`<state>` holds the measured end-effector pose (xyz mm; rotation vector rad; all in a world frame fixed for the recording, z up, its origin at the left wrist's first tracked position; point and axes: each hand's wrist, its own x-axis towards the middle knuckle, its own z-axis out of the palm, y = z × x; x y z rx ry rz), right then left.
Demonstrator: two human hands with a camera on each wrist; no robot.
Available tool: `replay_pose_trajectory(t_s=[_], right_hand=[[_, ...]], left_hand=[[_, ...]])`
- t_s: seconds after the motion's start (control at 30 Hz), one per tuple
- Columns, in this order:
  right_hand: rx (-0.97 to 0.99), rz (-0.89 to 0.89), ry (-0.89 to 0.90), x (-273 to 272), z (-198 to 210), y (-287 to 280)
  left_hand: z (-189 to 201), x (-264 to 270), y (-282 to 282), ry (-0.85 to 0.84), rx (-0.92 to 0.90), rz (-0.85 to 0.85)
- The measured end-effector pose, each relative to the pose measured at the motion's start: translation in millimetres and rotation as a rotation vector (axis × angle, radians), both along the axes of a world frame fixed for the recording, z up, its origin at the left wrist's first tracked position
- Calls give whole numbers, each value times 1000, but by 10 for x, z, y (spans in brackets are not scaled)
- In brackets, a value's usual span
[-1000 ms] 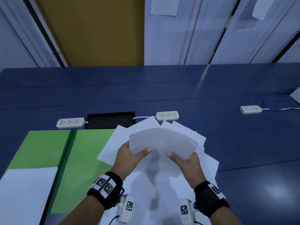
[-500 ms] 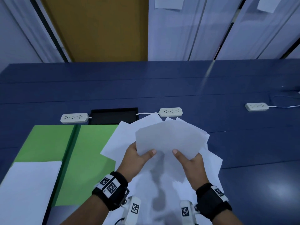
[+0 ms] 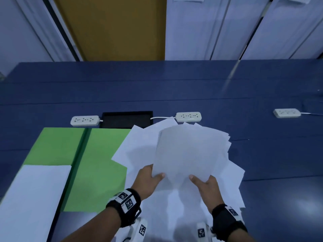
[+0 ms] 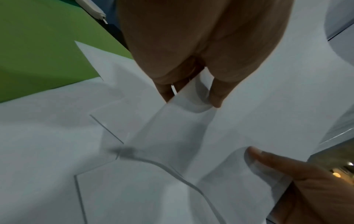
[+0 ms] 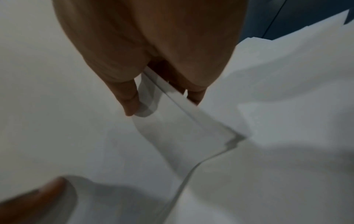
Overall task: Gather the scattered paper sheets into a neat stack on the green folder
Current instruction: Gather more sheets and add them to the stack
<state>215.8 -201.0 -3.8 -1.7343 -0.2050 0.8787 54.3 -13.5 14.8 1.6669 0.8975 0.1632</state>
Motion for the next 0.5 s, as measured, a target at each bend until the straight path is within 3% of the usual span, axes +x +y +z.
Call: replay_pose_trajectory(t_s=[0.2, 0.33, 0.5], right_hand=[[83, 23, 54, -22, 191, 35], [25, 35, 62, -61, 230, 141], [8, 81, 73, -180, 343, 350]], left_hand=[[-75, -44, 49, -50, -63, 59], [-51, -106, 82, -92, -160, 128], [-13, -242, 208, -138, -145, 187]])
